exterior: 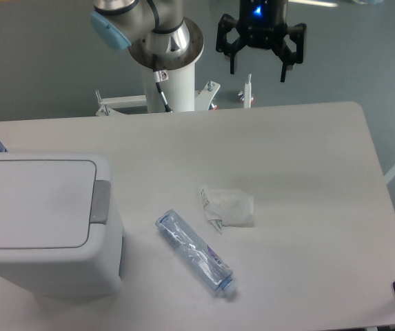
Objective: Open the trash can
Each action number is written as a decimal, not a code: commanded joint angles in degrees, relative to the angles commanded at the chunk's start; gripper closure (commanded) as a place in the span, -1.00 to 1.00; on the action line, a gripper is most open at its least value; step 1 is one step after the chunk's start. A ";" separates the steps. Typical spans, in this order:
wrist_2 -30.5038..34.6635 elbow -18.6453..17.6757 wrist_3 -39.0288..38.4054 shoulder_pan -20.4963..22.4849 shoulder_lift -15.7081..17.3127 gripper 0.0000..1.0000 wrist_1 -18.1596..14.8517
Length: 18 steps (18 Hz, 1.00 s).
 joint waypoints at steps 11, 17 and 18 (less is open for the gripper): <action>-6.15 0.70 -8.86 0.00 -1.05 -1.00 0.44; -15.10 1.32 -24.57 -4.47 -3.34 -1.00 6.67; -15.81 1.41 -28.00 -5.79 -3.34 -1.00 8.25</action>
